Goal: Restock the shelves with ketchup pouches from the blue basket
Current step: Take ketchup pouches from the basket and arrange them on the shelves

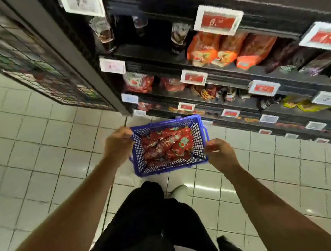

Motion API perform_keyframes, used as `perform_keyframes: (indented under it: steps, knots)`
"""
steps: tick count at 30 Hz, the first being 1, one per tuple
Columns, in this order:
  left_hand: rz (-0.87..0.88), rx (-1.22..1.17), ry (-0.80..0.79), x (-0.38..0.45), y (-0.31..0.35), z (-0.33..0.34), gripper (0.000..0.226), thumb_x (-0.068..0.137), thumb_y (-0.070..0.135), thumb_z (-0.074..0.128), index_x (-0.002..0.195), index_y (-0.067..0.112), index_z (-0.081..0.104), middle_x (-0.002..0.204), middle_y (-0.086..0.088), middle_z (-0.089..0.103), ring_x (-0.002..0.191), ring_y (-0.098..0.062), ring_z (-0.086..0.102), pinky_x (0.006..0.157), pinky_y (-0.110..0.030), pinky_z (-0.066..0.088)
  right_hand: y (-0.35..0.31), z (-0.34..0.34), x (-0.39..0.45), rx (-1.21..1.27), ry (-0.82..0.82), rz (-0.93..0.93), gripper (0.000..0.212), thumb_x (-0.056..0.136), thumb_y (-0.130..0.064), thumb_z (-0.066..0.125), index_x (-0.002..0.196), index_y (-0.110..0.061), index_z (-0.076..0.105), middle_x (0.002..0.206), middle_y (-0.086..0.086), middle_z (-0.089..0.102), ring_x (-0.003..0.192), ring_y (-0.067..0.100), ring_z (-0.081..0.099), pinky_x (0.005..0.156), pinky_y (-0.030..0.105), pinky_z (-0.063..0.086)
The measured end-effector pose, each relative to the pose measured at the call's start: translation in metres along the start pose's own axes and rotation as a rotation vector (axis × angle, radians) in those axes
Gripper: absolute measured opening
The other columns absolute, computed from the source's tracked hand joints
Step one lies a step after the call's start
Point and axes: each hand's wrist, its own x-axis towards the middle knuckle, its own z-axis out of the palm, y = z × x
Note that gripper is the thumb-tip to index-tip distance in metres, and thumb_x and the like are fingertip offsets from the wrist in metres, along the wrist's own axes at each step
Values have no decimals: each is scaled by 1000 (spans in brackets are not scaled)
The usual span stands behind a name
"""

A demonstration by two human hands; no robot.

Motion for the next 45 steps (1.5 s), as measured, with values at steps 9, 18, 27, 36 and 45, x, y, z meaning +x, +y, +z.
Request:
perform_keyframes:
  steps: [9, 18, 27, 36, 45]
  knots:
    - [-353, 140, -453, -13, -130, 108, 26, 97, 18, 50, 117, 7, 64, 117, -19, 65, 109, -37, 62, 76, -34, 42, 41, 98, 41, -220, -196, 231, 14, 89, -21, 61, 78, -30, 59, 85, -6, 63, 61, 1, 60, 49, 16, 51]
    - [-416, 119, -527, 16, -188, 169, 32, 98, 19, 48, 124, 5, 59, 124, -19, 63, 114, -39, 59, 85, -39, 47, 57, 171, 130, -126, -245, 552, 7, 94, -17, 59, 88, -15, 62, 85, 7, 62, 80, 20, 63, 65, 39, 59]
    - [-386, -75, -448, 78, -201, 293, 42, 84, 35, 53, 122, 20, 60, 97, -2, 64, 88, -27, 59, 73, -31, 41, 131, 210, 262, -248, -357, 611, 20, 97, -25, 61, 110, -11, 64, 102, 4, 63, 95, 25, 62, 71, 43, 59]
    - [-486, -299, -245, 154, -248, 455, 98, 68, 60, 67, 151, 31, 22, 140, -9, 53, 121, -28, 56, 98, -45, 52, 236, 246, 395, -215, -377, 590, 19, 94, -33, 66, 106, -19, 63, 97, -1, 63, 89, 17, 62, 80, 39, 59]
    - [-636, -403, 105, 230, -275, 537, 99, 67, 56, 84, 149, 27, 37, 149, 2, 45, 139, -25, 42, 115, -49, 37, 292, 299, 465, 295, -323, 817, 29, 89, -31, 72, 110, -11, 70, 109, 11, 75, 94, 26, 75, 88, 40, 60]
